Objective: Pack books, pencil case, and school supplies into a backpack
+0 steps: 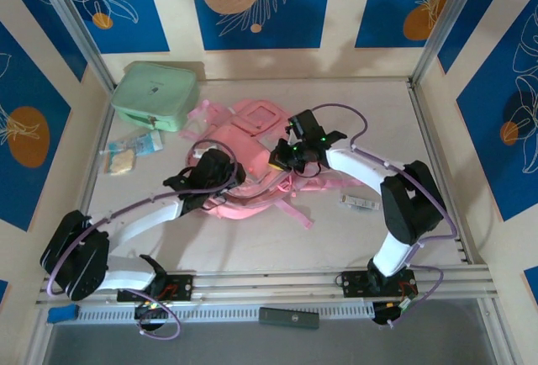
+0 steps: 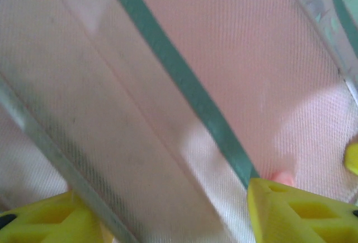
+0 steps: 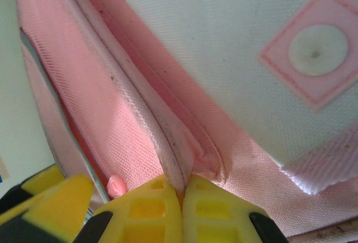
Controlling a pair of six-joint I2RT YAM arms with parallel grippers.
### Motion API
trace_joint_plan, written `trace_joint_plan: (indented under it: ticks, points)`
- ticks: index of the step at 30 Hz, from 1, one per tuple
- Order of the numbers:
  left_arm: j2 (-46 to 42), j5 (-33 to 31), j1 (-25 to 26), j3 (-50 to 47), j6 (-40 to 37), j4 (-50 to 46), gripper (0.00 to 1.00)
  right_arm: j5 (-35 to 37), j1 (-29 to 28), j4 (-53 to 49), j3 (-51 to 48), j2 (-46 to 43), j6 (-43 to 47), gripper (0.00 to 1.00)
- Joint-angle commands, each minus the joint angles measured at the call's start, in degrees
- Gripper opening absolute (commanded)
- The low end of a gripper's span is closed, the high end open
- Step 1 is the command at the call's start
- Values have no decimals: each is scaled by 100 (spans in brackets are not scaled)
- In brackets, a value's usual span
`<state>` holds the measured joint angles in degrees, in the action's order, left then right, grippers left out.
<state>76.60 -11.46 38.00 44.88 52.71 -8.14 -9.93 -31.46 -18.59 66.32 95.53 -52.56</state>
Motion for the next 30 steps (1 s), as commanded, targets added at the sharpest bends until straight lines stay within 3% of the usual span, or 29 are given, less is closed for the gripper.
trace_joint_plan:
  ticks: [1,5,9,12,16,24,27,30]
  points:
    - [296,262,-364,490,-302,290,62,-360,27,57,-56,-371,-75,0]
    - [734,597,-729,952,-564,313,62,-262,18,201,-78,-391,-248,0]
    - [1190,1408,-1171,1558,-947,139,63,-188,-46,277,77,-188,-520,0]
    - [1210,1304,-1255,1817,-1203,-380,66,91,-92,304,185,-34,-643,0]
    - [693,982,-1219,1453,-1034,-884,68,109,-103,461,157,-14,-878,0]
    - [-676,199,46,422,306,-1257,74,475,-168,446,89,-153,-1162,0]
    - [-636,14,595,375,728,-1207,74,470,-167,400,137,-91,-1220,0]
    - [-323,-580,1068,702,1070,-1554,75,456,-184,409,168,-77,-1266,0]
